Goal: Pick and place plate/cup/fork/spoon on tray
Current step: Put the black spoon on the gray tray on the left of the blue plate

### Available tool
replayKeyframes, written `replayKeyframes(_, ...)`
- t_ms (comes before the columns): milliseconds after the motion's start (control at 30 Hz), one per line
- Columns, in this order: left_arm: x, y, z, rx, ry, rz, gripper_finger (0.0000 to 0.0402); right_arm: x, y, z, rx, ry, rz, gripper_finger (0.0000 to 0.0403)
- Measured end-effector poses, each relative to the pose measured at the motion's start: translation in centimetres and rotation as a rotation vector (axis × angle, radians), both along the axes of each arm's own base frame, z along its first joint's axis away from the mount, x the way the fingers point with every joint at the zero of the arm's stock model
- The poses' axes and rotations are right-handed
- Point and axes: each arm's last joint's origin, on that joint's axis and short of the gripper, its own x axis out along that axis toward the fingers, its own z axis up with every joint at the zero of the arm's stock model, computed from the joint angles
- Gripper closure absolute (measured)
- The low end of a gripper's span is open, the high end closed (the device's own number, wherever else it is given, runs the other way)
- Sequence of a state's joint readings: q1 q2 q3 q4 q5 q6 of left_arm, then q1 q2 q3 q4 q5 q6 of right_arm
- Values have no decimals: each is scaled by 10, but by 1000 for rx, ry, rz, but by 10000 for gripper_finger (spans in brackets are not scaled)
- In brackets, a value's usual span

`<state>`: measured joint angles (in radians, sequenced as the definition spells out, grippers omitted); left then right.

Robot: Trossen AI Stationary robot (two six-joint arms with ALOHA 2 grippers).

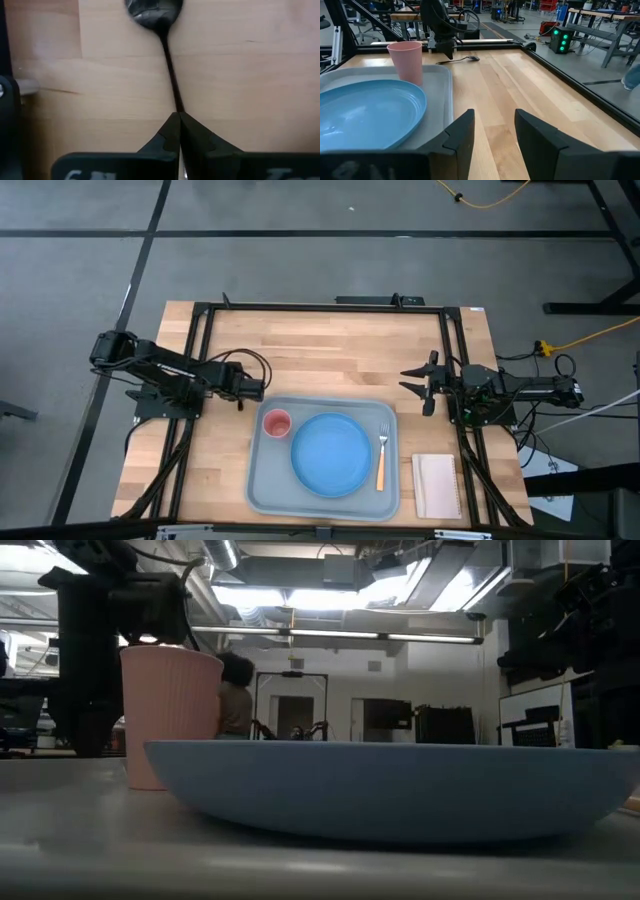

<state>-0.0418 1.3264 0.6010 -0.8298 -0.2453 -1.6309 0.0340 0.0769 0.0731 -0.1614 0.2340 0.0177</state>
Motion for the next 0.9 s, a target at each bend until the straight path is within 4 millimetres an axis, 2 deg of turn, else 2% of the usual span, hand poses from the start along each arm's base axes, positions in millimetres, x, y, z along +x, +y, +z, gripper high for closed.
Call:
replayKeyframes(200, 6, 3, 12, 105, -10, -94, 401, 0, 0, 0, 0, -1, 0, 257)
replayKeyframes(300, 2, 5, 14, 163, 29, -92, 401, 0, 0, 0, 3, -2, -1, 257)
replayKeyframes(500, -5, 5, 14, 134, 107, -137, 401, 0, 0, 0, 81, -18, -11, 257)
replayKeyframes(667, -10, 0, 14, 110, 183, -237, 401, 0, 0, 1, 53, -22, -18, 257)
replayKeyframes(900, -20, 5, 19, 212, 225, -241, 401, -2, -8, 12, 35, -145, -314, 257)
